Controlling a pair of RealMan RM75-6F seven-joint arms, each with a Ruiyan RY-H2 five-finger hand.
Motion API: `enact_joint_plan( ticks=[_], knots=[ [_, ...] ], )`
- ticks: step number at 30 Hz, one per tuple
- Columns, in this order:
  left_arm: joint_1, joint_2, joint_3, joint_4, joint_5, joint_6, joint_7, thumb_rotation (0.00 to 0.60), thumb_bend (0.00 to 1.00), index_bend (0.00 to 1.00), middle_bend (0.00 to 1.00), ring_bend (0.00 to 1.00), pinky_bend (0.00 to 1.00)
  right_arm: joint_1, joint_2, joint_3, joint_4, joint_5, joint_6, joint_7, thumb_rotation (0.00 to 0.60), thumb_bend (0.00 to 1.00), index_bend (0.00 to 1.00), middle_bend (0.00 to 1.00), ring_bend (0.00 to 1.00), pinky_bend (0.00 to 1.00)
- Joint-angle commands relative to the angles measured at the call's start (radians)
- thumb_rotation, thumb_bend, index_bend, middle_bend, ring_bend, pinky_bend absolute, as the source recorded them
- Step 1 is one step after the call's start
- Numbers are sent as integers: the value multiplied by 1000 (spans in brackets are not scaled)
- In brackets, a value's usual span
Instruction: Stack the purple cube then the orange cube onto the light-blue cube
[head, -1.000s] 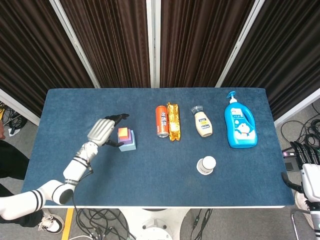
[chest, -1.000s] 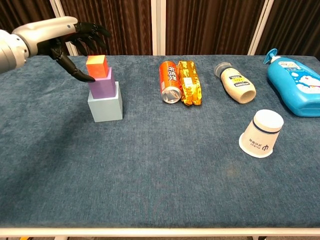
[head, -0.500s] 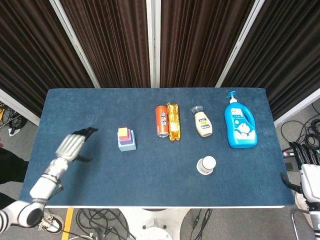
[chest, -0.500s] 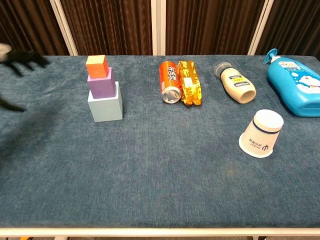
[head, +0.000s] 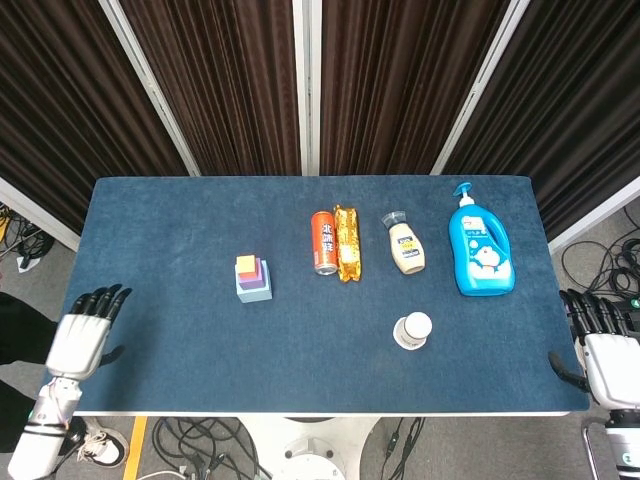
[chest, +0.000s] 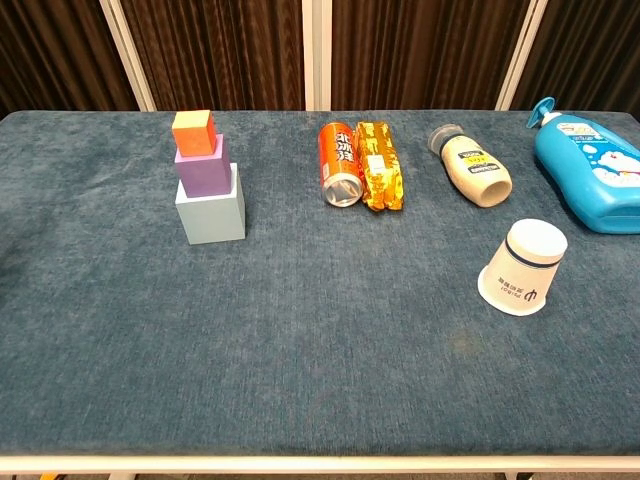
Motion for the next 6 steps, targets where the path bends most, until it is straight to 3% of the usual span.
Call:
enact_joint_plan(
  ticks=[1,6],
  knots=[
    [39,14,11,-16,26,43,-2,600,92,176,231,171,223,1,-5,-2,-1,-1,-2,-13,600,232,39,69,0,0],
    [58,28,-1,-27,40,57,-23,600,92,176,231,170,223,2,-11,-6,-4,-10,0,-31,600,232,39,69,0,0]
  ],
)
